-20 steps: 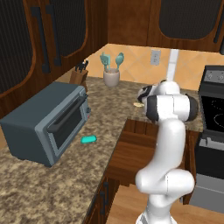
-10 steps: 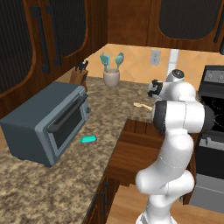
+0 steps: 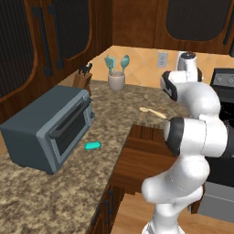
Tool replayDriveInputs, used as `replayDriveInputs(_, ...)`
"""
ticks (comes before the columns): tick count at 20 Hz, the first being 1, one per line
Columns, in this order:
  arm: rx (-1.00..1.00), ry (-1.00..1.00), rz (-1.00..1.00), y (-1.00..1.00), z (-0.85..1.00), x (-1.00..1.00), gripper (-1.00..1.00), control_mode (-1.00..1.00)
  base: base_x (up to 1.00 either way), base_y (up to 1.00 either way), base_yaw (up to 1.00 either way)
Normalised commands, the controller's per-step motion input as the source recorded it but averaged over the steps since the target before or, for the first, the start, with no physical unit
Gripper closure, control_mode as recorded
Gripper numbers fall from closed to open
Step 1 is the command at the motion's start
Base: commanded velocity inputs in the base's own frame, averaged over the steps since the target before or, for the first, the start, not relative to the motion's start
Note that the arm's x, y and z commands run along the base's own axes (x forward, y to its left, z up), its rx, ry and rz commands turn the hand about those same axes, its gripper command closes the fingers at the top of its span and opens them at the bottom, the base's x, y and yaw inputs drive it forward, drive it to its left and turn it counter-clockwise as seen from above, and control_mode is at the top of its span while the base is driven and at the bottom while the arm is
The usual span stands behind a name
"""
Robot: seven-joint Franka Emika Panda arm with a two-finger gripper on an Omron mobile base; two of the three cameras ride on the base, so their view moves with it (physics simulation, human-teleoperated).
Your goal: Pick the pizza cutter from the drawer and place it on the counter.
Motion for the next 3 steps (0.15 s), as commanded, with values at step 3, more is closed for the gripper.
replayDriveInputs(3, 0.05, -0.03, -0.48, 0.22, 0.0, -1.0, -1.0, -1.0, 0.0, 0.0, 0.0)
